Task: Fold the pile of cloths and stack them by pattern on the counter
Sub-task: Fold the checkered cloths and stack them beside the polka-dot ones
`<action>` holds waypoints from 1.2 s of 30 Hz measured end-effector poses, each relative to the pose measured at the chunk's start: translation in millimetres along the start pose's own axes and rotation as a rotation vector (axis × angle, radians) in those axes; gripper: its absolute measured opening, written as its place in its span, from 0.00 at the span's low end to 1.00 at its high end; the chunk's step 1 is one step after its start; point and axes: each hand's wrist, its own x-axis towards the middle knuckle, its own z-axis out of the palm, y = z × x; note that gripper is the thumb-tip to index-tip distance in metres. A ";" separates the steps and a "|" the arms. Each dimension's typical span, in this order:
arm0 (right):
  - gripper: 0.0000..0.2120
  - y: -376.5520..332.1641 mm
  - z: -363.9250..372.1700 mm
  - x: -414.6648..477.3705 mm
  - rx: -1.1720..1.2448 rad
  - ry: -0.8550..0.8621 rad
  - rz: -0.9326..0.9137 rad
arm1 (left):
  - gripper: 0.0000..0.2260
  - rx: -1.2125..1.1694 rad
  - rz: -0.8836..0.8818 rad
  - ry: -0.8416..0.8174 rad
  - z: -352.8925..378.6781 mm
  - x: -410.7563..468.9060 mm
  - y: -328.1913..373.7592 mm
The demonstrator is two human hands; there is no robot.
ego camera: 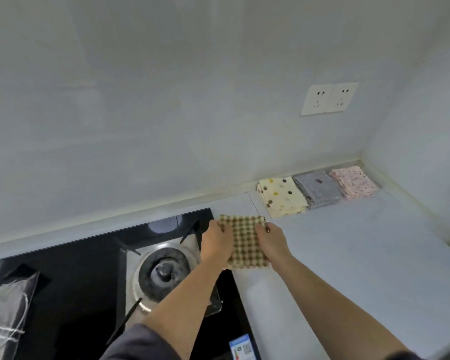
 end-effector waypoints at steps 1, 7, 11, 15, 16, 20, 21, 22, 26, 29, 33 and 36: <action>0.13 4.1 -6.1 21.5 -0.129 0.036 -0.065 | 0.12 0.027 -0.027 0.019 17.0 12.2 5.5; 0.12 0.4 -0.9 130.7 -0.519 0.174 -0.329 | 0.08 0.235 -0.048 0.173 71.4 87.5 26.6; 0.13 -3.6 13.8 181.2 -0.512 0.131 -0.365 | 0.08 0.188 -0.056 0.218 89.8 129.4 28.7; 0.26 24.0 22.2 187.9 -0.769 0.132 -0.602 | 0.22 0.428 0.051 0.194 98.3 132.0 15.3; 0.29 26.5 23.2 188.4 -0.833 0.131 -0.675 | 0.26 0.552 0.100 0.172 99.4 131.1 12.4; 0.31 35.1 24.9 197.4 -1.045 -0.207 -0.737 | 0.28 0.915 0.163 -0.009 105.7 135.4 2.6; 0.31 39.3 23.9 199.1 -1.093 -0.239 -0.723 | 0.28 0.955 0.149 -0.039 107.1 137.7 -2.6; 0.32 43.4 24.4 200.9 -1.130 -0.242 -0.708 | 0.28 0.989 0.143 -0.055 108.0 140.5 -7.7; 0.33 38.3 26.5 202.0 -1.205 -0.245 -0.610 | 0.28 1.081 0.167 -0.101 103.2 154.3 -10.6; 0.32 27.7 19.6 193.2 -1.176 -0.215 -0.599 | 0.29 0.996 0.157 -0.128 93.6 149.3 -4.4; 0.24 27.6 2.2 147.5 -0.865 -0.168 -0.714 | 0.21 0.438 0.333 0.086 66.7 89.9 -10.8; 0.18 22.7 -3.0 92.6 -0.699 -0.162 -0.773 | 0.13 0.187 0.457 0.241 34.5 26.3 -31.2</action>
